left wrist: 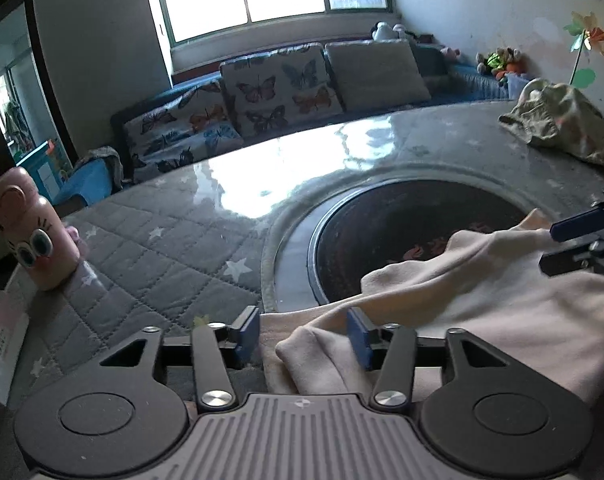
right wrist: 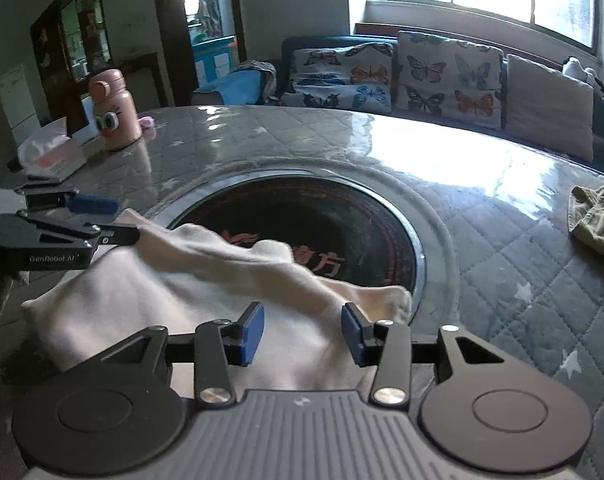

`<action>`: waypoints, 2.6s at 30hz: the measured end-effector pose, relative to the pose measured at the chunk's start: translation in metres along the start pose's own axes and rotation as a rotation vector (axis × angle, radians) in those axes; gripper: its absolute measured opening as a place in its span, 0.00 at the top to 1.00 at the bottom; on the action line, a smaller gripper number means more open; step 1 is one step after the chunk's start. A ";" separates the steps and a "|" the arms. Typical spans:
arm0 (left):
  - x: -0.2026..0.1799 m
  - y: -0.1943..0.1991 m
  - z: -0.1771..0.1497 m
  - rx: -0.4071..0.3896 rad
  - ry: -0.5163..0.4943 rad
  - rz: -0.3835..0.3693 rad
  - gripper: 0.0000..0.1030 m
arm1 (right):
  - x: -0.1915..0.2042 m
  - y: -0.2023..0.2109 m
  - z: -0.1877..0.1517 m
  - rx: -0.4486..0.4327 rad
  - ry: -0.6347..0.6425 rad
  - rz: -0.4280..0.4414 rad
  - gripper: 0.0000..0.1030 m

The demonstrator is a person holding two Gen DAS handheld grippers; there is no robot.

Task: Fold clothes
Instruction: 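Smooth the folded sweatshirt edge with both open grippers, then pinch the folded sweatshirt edge with the left gripper while the right gripper pinches it too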

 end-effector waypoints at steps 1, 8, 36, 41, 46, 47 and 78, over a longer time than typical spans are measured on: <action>-0.001 0.005 -0.001 -0.005 -0.003 -0.003 0.46 | 0.004 0.004 -0.002 -0.003 0.005 0.005 0.49; -0.010 0.028 -0.020 -0.010 0.000 -0.014 0.38 | 0.024 0.035 -0.022 -0.014 0.063 -0.020 0.49; 0.004 0.043 -0.049 0.017 0.088 0.046 0.33 | 0.000 0.059 -0.046 -0.030 0.014 -0.129 0.43; 0.012 0.047 -0.049 0.039 0.151 0.020 0.33 | -0.006 0.046 -0.048 -0.003 -0.055 -0.085 0.44; 0.018 0.046 -0.049 0.074 0.234 -0.019 0.35 | -0.015 0.039 -0.046 -0.001 -0.144 -0.030 0.45; 0.019 0.046 -0.049 0.081 0.250 -0.029 0.35 | -0.017 0.035 -0.047 0.005 -0.161 -0.020 0.47; 0.107 0.109 -0.036 -0.069 0.405 0.042 0.92 | 0.071 0.019 0.071 -0.116 0.035 0.152 0.85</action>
Point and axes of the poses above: each gripper's, at about its wrist camera, not at the fingertips, and y roughly against the way its jaws point, x to its left, z to its top, the point moved 4 cm from there along -y, roughly the way its jaws point, and after that the axes turned 12 degrees about y, right-handed, at the moved point
